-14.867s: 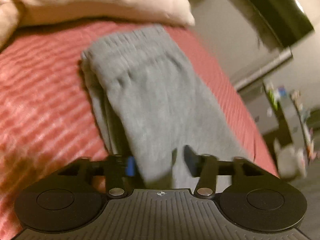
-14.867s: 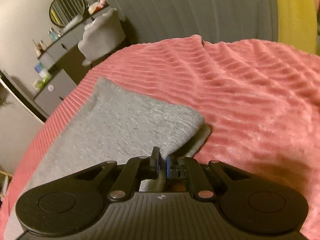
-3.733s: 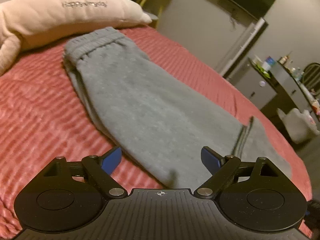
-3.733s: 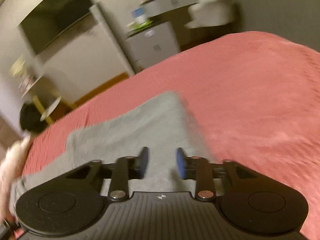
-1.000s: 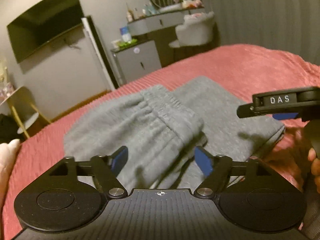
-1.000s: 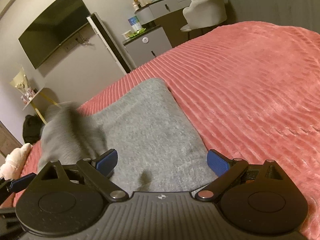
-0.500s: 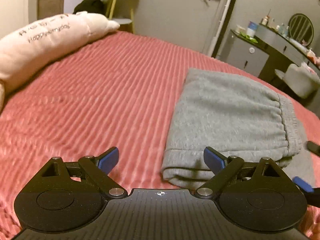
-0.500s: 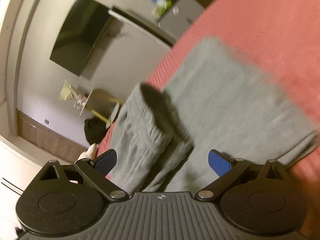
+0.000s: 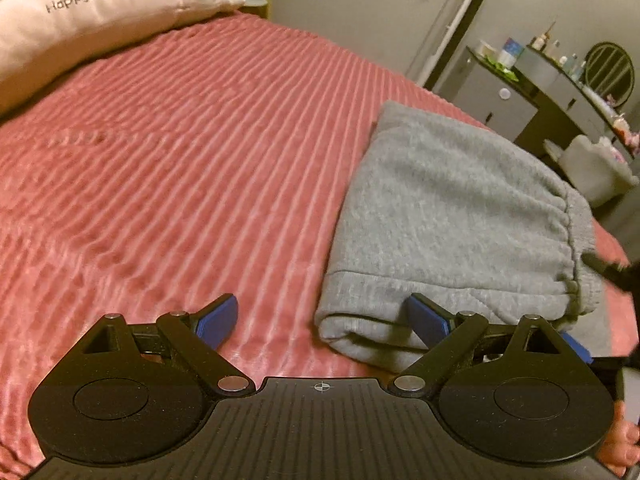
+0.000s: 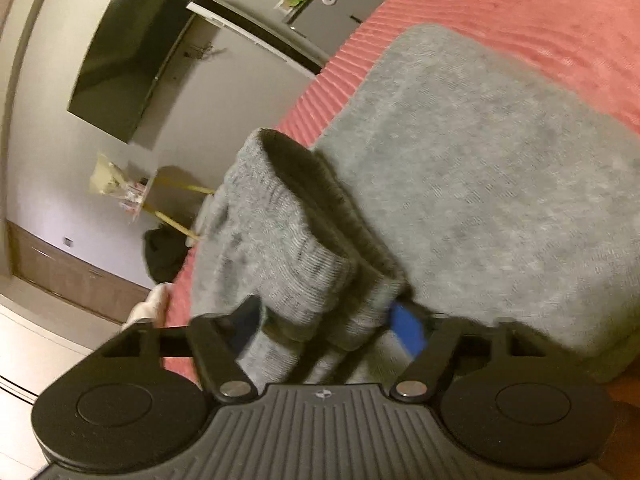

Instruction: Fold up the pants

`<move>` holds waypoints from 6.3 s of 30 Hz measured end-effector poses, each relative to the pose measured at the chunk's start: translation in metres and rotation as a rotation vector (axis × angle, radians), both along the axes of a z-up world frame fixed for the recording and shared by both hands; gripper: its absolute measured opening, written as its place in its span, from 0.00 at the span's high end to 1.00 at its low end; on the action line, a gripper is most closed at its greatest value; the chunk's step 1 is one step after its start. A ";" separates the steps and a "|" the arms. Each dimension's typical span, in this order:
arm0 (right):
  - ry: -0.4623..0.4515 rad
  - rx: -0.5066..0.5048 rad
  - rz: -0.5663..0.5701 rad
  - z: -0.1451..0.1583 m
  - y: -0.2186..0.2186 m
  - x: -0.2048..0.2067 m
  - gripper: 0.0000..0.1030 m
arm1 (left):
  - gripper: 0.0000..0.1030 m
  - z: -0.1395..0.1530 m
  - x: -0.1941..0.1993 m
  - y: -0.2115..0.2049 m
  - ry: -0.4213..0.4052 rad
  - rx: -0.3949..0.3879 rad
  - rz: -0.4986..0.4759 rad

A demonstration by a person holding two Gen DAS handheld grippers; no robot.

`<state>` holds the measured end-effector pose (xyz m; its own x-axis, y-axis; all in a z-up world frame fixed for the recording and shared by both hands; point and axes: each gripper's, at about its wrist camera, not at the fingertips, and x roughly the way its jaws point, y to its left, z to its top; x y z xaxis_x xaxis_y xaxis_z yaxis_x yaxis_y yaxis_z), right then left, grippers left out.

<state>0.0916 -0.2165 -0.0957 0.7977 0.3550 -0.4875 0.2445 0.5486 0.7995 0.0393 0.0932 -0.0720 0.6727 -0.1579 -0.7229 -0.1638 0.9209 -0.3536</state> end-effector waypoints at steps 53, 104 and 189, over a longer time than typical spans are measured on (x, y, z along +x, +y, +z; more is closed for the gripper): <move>-0.128 -0.229 -0.237 0.087 -0.033 -0.059 0.60 | 0.31 -0.006 0.002 -0.019 -0.018 -0.088 -0.136; -0.155 -0.732 -0.185 0.072 -0.012 -0.105 0.58 | 0.18 0.056 0.045 -0.107 -0.223 0.263 -0.271; -0.040 0.225 -0.318 -0.031 -0.088 -0.087 0.23 | 0.19 -0.029 0.016 -0.055 0.080 -0.531 -0.096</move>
<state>0.0045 -0.3049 -0.1268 0.9020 0.1816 -0.3917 0.3400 0.2602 0.9037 0.0550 0.0387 -0.1009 0.5835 -0.5732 -0.5753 -0.1333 0.6312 -0.7641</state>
